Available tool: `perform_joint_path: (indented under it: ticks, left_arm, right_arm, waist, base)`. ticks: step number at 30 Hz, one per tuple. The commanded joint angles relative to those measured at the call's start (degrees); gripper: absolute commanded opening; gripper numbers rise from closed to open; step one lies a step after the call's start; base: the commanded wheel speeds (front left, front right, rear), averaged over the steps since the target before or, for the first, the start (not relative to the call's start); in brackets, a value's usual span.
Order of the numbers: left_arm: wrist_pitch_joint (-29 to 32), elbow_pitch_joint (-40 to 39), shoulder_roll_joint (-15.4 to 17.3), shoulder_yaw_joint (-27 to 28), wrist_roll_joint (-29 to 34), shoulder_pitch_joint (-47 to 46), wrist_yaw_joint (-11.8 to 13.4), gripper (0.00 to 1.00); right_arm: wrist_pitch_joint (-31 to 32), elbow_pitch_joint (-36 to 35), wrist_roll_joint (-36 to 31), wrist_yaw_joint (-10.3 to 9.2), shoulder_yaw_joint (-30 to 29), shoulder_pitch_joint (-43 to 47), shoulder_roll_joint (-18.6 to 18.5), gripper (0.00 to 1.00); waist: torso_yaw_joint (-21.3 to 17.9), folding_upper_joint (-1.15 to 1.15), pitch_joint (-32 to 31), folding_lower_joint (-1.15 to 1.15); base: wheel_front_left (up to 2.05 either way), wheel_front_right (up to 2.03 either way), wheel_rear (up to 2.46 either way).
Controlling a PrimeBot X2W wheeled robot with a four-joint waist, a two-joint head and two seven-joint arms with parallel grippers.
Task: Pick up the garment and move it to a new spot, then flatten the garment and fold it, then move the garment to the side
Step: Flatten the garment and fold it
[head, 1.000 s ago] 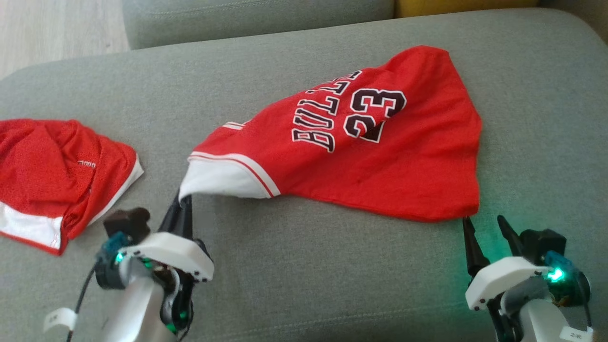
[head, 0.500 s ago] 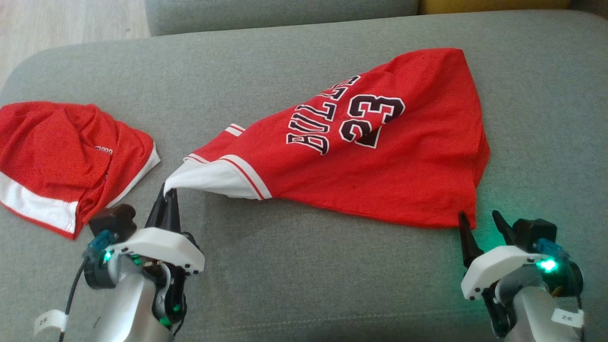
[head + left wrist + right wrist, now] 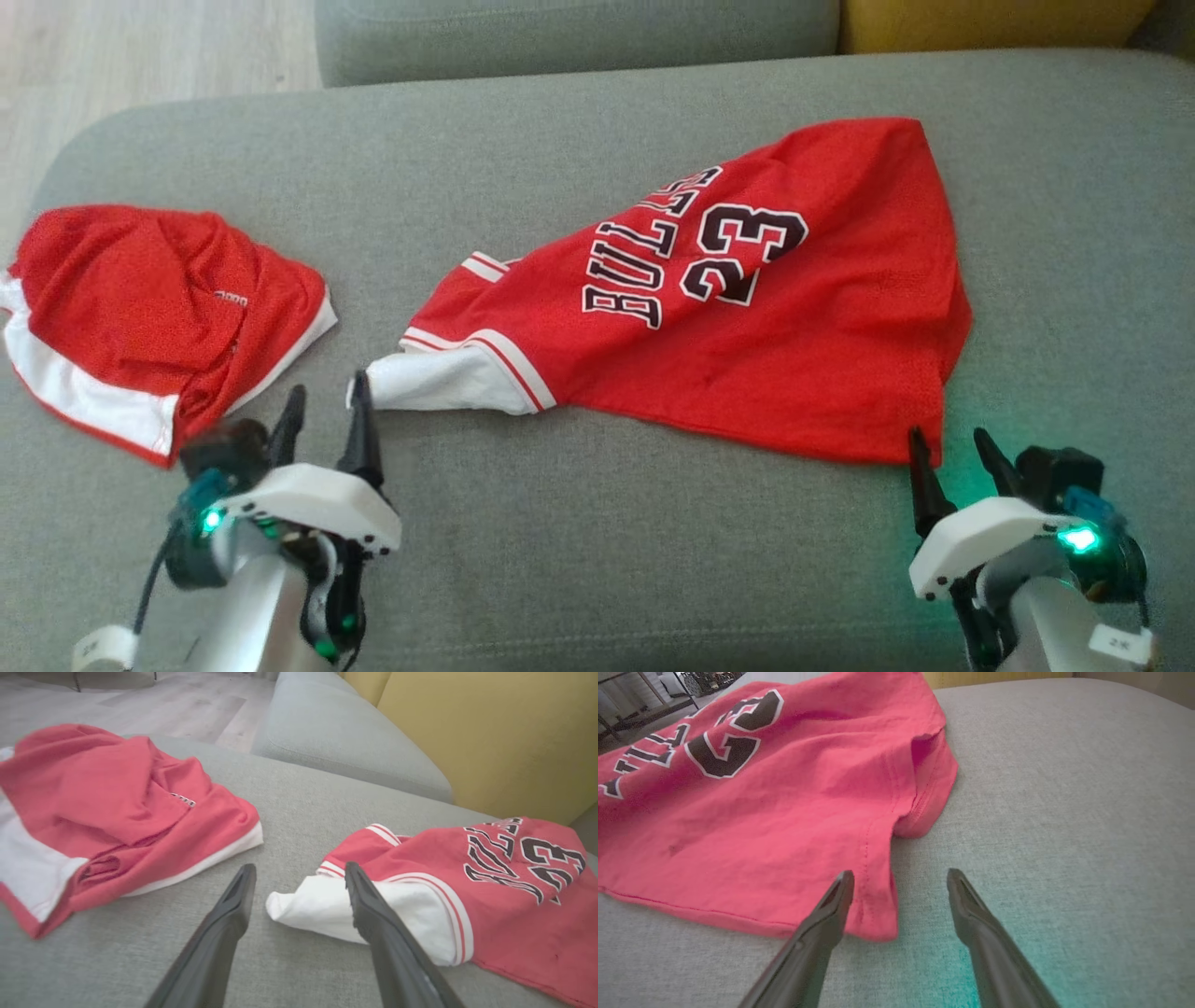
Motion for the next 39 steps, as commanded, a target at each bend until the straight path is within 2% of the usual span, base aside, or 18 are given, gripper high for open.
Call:
perform_joint_path:
  ticks: [1, 9, 22, 23, 24, 25, 29, 33, 39]
  left_arm:
    - [-0.7, -3.2, 0.8, 3.2, -0.3, -0.3, 0.6, 1.0]
    - [-0.8, -9.8, -0.2, 5.7, 0.2, 4.9, 0.7, 1.0]
    - [-0.8, -10.5, -1.2, 5.2, 1.2, 5.3, 0.1, 1.0]
    - [-0.8, -10.5, -1.3, 5.3, 1.3, 5.3, 0.2, 1.0]
    - [-0.8, -10.4, -1.3, 5.3, 1.4, 5.2, 0.2, 1.0]
    - [-0.8, -10.3, -1.3, 5.3, 1.6, 5.2, 0.2, 1.0]
    - [-0.8, -9.6, -1.4, 5.2, 1.8, 5.2, -0.1, 1.0]
    - [-0.8, -8.3, -1.4, 4.7, 2.2, 4.9, -0.6, 1.0]
    - [-0.7, -5.0, -0.7, 1.7, 4.0, 4.3, -2.8, 1.0]
  right_arm:
    - [-1.4, -1.6, 0.9, -0.04, 1.2, -0.8, -0.3, 1.0]
    - [-1.4, -1.6, 5.5, -0.04, 2.2, 1.7, -0.3, 1.0]
    - [0.8, 0.9, 10.3, -0.04, 4.1, -1.0, -0.3, 1.0]
    - [1.2, 1.4, 10.7, -0.04, 4.4, -1.3, -0.3, 0.91]
    - [1.5, 1.8, 11.0, -0.04, 4.6, -1.6, -0.3, 0.27]
    - [1.5, 2.0, 11.0, -0.04, 4.7, -1.9, -0.3, 0.0]
    - [0.5, 2.5, 11.0, -0.04, 3.2, -2.8, -0.7, 0.0]
    - [-0.7, 2.4, 8.9, -0.04, -0.1, -3.6, -3.0, 0.0]
    - [0.2, 1.4, 6.5, -0.04, -4.7, -5.3, -5.4, 0.0]
  waist:
    - [0.2, 0.0, -0.8, 0.0]
    - [0.9, 0.0, -2.0, 0.0]
    - [2.6, 0.0, -0.8, 0.0]
    - [2.6, 0.0, -0.7, 0.0]
    - [2.6, 0.0, -0.6, 0.0]
    - [2.5, 0.0, -0.6, 0.0]
    - [2.1, 0.0, -0.4, 0.0]
    - [1.3, 0.0, -0.4, 0.0]
    - [0.2, 0.0, -0.3, 0.0]
  base:
    - [0.0, 0.0, 0.0]
    - [0.0, 0.0, 0.0]
    - [0.0, 0.0, 0.0]
    - [0.0, 0.0, 0.0]
    - [0.0, 0.0, 0.0]
    - [0.0, 0.0, 0.0]
    - [0.0, 0.0, 0.0]
    - [0.0, 0.0, 0.0]
    - [0.0, 0.0, 0.0]
